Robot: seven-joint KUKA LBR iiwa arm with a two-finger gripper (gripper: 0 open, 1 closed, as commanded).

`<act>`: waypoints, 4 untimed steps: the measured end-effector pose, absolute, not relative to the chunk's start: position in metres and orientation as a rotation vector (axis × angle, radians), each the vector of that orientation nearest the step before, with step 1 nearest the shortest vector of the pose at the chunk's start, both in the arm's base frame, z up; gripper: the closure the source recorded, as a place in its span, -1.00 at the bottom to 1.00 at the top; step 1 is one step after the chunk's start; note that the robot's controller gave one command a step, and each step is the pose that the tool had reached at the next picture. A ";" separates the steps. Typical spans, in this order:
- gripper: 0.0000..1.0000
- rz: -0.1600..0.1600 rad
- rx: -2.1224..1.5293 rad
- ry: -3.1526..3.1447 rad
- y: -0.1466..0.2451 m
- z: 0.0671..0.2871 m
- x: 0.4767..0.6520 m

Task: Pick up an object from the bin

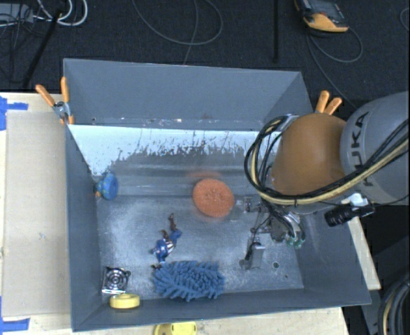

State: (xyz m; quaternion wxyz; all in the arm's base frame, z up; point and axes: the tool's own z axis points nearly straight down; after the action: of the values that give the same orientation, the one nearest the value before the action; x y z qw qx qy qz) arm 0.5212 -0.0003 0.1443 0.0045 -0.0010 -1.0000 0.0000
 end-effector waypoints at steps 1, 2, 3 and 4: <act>-1.00 0.000 -0.003 -3.140 0.000 0.149 0.523; 1.00 0.000 -0.039 -3.138 0.061 0.083 0.487; -1.00 0.000 -0.039 -3.138 0.061 0.083 0.487; -1.00 0.000 -0.040 -3.142 0.061 0.084 0.488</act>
Offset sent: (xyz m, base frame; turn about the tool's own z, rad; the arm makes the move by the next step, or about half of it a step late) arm -0.0339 0.0608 -0.0605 0.0246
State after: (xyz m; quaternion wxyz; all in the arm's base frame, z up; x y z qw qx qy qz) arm 0.4876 0.0613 0.0836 -0.0001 -0.0126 -0.9999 0.0000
